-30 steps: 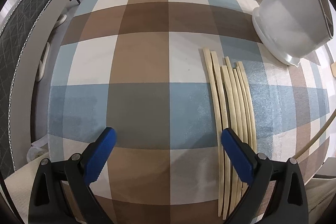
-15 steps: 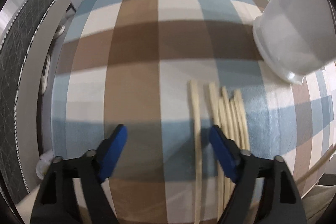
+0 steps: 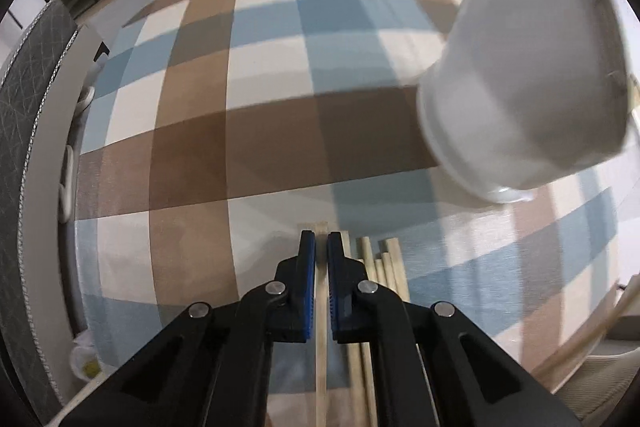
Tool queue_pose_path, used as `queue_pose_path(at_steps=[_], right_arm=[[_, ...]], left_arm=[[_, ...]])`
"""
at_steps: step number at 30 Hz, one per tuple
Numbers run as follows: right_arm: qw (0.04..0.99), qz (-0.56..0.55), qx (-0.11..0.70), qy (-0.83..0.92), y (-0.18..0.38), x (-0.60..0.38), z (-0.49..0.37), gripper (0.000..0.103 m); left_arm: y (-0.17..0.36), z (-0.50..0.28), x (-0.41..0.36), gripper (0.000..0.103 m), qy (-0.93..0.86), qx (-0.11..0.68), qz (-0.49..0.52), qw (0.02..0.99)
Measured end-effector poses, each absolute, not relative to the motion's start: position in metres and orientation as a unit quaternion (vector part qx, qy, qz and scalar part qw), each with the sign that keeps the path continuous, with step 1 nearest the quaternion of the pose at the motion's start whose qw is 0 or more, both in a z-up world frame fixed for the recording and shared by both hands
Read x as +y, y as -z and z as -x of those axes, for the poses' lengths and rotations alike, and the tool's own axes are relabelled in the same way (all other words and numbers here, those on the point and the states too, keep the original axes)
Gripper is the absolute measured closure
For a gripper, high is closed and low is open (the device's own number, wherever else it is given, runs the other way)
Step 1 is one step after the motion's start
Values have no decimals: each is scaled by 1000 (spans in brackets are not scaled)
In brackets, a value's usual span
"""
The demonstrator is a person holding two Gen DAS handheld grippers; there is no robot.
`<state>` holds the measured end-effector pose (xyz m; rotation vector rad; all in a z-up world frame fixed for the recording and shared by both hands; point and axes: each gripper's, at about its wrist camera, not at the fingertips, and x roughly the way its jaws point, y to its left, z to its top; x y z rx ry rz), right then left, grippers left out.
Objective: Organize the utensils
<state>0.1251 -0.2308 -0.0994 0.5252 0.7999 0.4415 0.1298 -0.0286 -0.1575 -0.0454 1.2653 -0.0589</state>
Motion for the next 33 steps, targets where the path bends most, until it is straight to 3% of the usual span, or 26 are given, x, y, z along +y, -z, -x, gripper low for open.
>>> queue_pose_path(at_steps=[13,33], right_arm=[[910,-132,324,-222,66,-200,-68,98],[935,-92,272,-207,14,-211,-39,98]], left_arm=[[42,-27,-10,102,79,416,103,900],[-6,-36,-10,102,133,389,103,906]])
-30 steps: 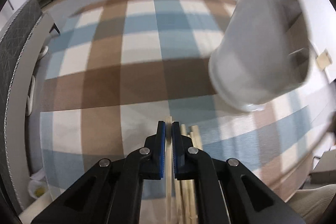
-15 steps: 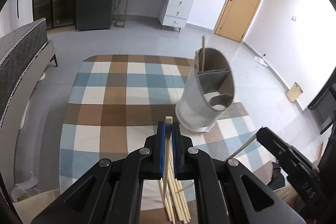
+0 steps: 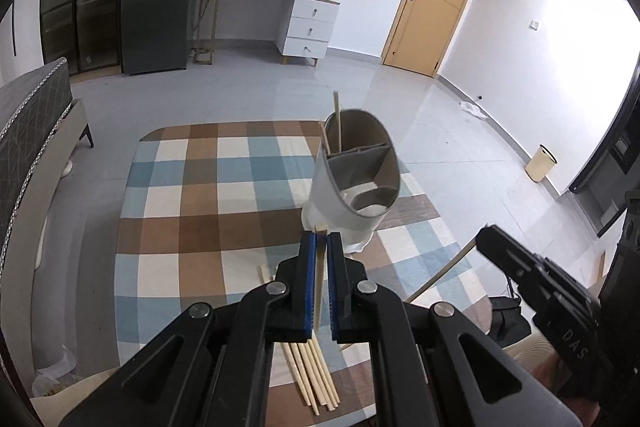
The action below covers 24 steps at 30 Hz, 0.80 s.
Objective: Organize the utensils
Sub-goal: 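Carry both chopsticks over the holder and open both tools to release them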
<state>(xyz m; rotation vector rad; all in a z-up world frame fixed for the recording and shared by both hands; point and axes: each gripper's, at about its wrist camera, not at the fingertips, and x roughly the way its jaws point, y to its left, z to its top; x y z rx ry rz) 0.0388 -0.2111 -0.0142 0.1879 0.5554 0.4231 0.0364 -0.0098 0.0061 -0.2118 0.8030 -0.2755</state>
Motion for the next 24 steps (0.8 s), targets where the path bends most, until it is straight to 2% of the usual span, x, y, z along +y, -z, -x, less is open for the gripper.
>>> queue_pose_path(at_steps=[18,24], right_arm=[[950,16,205,-234,-100,-216,-115,98],[951,46,186,-244,-119,-202,-155,98]], left_arm=[[-101,-115,-14,102,181,337,141,913],[-104,-153,-12,102,178,335,127,916]])
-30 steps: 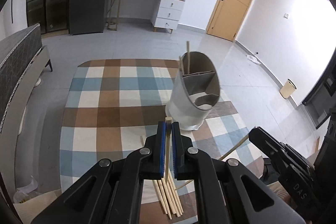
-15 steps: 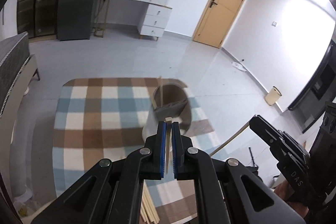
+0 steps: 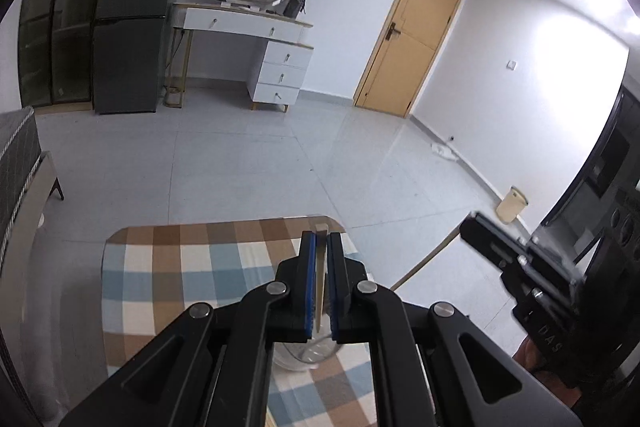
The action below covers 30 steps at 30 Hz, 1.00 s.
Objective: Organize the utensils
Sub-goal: 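Carry both chopsticks over the holder and open both tools to release them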
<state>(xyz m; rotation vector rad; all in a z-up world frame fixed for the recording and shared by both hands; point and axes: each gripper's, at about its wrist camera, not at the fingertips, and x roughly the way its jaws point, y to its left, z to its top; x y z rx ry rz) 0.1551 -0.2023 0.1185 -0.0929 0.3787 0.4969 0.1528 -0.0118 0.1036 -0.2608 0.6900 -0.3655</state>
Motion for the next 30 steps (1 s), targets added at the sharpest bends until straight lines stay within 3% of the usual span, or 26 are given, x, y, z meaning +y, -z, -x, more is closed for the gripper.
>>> queue_pose_path(at_steps=[26,30], right_arm=[[928,98,240,-267,-53,-174,-227,97],[926,80,251,-271,-50,-178,-231,94]], left_arm=[[-60,-192,-11,101,179,359,113,909],[-58,-197,-11,78,162,387,114,901]])
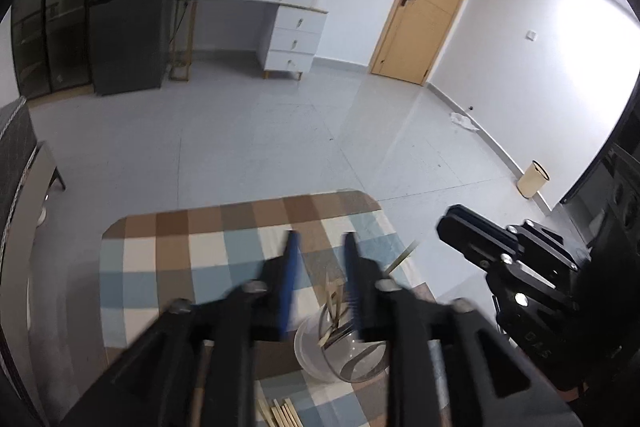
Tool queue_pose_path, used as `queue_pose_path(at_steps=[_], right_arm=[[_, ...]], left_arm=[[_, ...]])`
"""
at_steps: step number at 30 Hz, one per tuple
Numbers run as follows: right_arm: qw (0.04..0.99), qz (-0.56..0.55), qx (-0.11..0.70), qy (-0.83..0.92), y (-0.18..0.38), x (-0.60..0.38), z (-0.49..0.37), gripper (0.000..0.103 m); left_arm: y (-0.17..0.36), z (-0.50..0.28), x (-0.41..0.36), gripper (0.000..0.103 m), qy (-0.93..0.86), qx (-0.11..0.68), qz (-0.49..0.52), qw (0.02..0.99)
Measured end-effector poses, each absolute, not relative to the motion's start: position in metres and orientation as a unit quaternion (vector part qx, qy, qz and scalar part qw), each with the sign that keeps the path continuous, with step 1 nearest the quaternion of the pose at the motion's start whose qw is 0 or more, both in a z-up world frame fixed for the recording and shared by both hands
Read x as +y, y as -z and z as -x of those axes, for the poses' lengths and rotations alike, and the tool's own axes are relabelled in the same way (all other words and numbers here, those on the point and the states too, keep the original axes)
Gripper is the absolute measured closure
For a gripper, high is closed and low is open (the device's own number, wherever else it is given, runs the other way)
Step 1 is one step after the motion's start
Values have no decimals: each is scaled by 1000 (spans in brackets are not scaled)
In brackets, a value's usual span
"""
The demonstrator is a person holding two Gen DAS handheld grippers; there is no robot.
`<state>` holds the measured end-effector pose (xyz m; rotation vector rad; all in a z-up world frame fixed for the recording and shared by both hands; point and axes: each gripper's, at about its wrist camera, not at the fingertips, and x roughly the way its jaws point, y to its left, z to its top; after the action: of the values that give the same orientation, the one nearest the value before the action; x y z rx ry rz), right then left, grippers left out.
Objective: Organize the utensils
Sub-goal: 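Carry both chopsticks over the holder and open both tools to release them, then raise both open tools away from the holder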
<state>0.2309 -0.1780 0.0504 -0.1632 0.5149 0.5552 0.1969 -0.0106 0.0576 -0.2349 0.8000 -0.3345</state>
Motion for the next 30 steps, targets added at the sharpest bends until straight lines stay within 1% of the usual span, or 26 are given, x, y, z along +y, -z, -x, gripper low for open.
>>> queue_pose_path(at_steps=[1,2,3,4,5,7,9,10,11,12,13,15,16,20,24,26,30], right_arm=[[926,76,252,-272,-51,-179,-230,91],[925,70,255,-274,-51,-180,-229,90],[925,67,256,-274,-51,-182,-228,89],[926,63,255,-273,-52,-184,-225,84],[926,57,254,-273,-53,-186,-223,82],[928,48,252,-271,-55,-190,-218,81],[930,38,249,-268,-58,-194,-210,77],[931,36,247,-265,-60,-196,-205,70],[933,37,245,-259,-62,-197,-199,59],[936,36,241,-254,-64,-197,-194,55],[938,34,235,-251,-66,-199,-186,52],[941,30,225,-251,-71,-200,-174,49],[942,29,223,-250,-73,-200,-169,46],[946,23,214,-242,-83,-201,-148,31],[949,13,207,-237,-87,-202,-128,29],[951,6,201,-233,-88,-203,-114,25],[954,-2,193,-228,-87,-200,-91,21]], left_arm=[[-60,-195,-7,72,160,382,120,902],[-61,-193,-6,68,158,379,122,904],[-63,-190,-4,59,153,376,124,905],[-65,-187,-2,55,146,373,124,908],[-66,-186,-1,55,142,370,126,909],[-72,-178,1,54,138,368,125,911],[-77,-173,2,54,128,363,120,915],[-80,-168,3,54,123,360,118,917],[-81,-167,3,53,120,357,117,919],[-85,-161,4,52,118,355,116,920],[-87,-157,4,48,116,352,115,922],[-93,-147,6,43,108,341,115,927],[-96,-142,6,41,103,336,113,929],[-104,-125,7,41,98,326,106,934],[-109,-110,9,40,92,317,112,937],[-111,-102,10,40,86,310,112,940],[-112,-88,13,34,75,303,117,943]])
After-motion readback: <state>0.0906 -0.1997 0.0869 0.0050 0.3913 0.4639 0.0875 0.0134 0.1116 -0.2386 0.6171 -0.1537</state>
